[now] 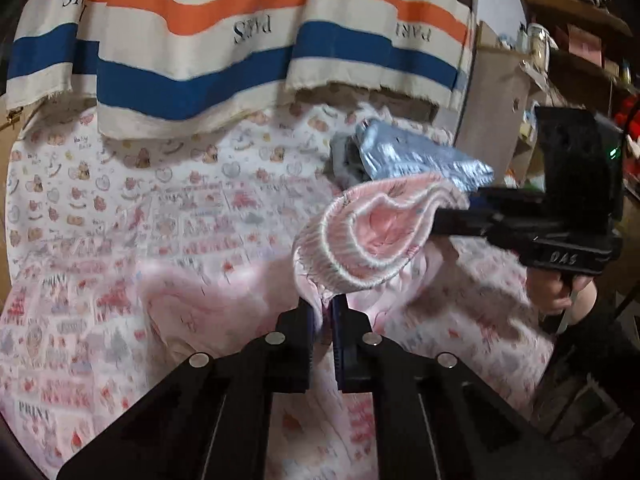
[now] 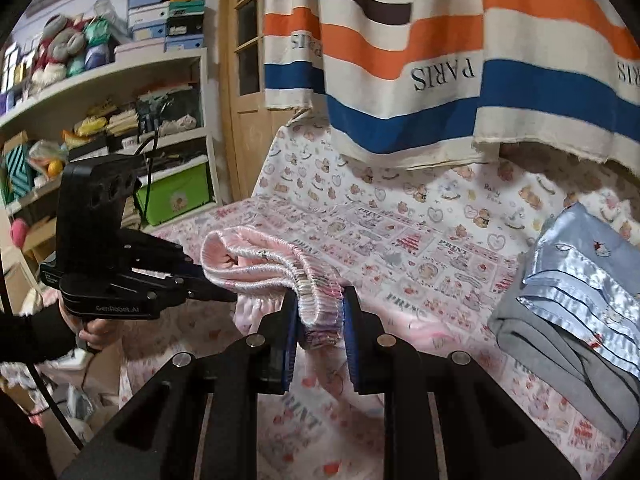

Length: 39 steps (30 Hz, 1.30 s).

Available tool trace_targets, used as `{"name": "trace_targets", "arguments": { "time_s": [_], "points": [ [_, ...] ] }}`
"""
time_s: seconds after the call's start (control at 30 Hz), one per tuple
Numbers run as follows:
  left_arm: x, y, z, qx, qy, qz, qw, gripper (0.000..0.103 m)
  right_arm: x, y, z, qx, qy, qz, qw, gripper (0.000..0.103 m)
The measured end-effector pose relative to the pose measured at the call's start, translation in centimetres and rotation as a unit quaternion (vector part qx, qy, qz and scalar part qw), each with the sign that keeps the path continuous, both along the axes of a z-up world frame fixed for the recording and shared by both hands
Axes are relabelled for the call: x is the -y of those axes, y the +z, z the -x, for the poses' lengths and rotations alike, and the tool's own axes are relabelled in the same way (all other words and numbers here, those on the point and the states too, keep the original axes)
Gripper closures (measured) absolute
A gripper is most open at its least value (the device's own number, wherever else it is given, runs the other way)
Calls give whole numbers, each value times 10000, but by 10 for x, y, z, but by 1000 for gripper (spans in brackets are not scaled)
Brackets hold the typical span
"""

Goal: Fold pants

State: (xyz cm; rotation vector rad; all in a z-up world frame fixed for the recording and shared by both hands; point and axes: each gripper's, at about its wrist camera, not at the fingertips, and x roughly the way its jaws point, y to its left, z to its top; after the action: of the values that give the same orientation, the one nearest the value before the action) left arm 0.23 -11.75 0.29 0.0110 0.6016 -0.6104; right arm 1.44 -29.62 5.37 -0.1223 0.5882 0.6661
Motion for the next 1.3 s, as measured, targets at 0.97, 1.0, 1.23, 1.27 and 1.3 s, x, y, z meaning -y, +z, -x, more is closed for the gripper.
{"name": "trace_targets", "arguments": {
  "time_s": [0.97,1.0,1.23,1.27,1.3],
  "points": [
    [-28,-18,-2,-643,421,-262,9967,70,45,-31,16,-507,-573,-93,9970,72],
    [-25,-22,-5,-680,502,-338,9958,70,42,-36,13,-546,-619,17,9966,72],
    [-21,-43,-25,-863,744,-683,9911,71,41,-66,-13,-1179,-752,91,9901,72],
    [-20,-43,-24,-837,755,-709,9911,78,42,-69,-15,-1249,-735,61,9894,72],
    [-20,-42,-23,-811,784,-731,9909,84,43,-71,-17,-1318,-746,32,9885,85]
  ]
}}
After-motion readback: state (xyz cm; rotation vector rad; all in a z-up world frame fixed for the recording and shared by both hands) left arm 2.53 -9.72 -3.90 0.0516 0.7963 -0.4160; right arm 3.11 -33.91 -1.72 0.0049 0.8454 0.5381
